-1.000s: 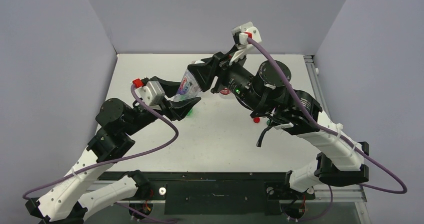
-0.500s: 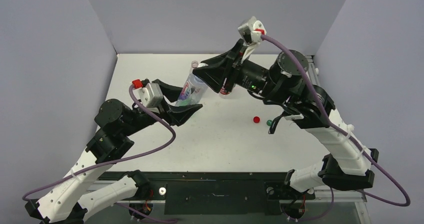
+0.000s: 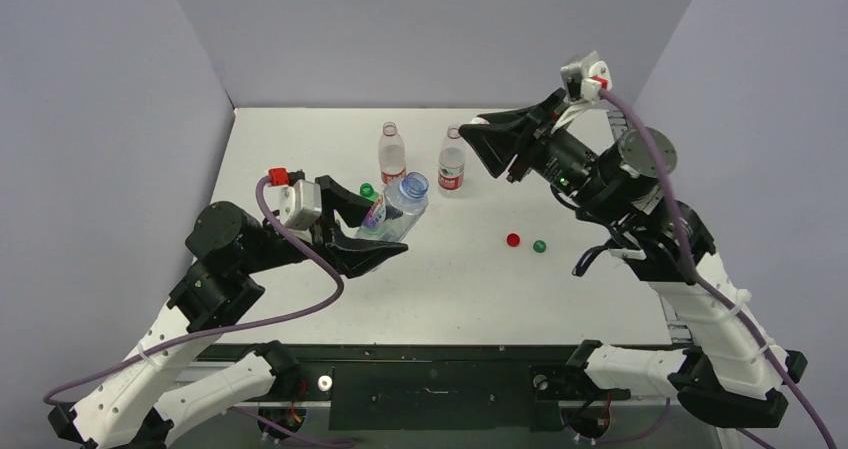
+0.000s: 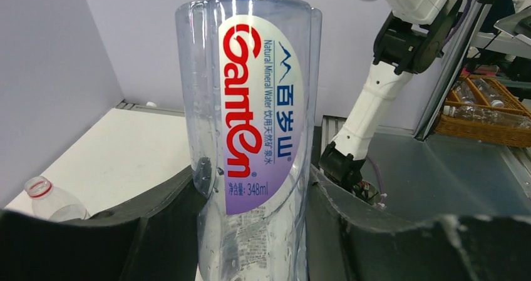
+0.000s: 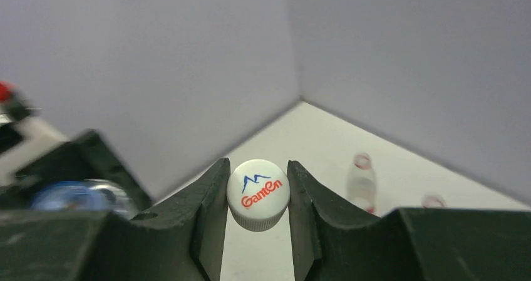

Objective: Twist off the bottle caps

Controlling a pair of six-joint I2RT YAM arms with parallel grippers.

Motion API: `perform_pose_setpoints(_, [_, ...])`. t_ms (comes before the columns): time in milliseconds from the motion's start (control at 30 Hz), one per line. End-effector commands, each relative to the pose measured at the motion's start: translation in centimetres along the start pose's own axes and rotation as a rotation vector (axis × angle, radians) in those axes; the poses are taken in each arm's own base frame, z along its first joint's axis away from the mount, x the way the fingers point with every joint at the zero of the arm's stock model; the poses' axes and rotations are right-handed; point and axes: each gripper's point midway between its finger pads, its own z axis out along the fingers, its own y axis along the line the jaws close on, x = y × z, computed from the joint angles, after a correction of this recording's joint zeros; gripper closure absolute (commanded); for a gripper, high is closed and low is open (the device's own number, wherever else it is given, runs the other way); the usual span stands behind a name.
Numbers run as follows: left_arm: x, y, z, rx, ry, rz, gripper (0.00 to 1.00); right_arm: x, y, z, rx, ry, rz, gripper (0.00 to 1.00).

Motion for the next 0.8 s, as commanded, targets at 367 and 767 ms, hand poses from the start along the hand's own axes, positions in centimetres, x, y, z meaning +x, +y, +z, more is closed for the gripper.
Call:
perform_pose_setpoints(367, [-0.1, 1.4, -1.4, -0.114, -0.007, 0.079, 0.86, 34.5, -21.6, -8.3, 0.975, 0.415, 0.165, 1.0])
perform_pose_setpoints(767, [0.7, 2.1, -1.6, -0.147, 0.029, 0.083, 0.86, 45.7, -24.4, -11.2, 1.099, 0.544, 0.206, 0.96])
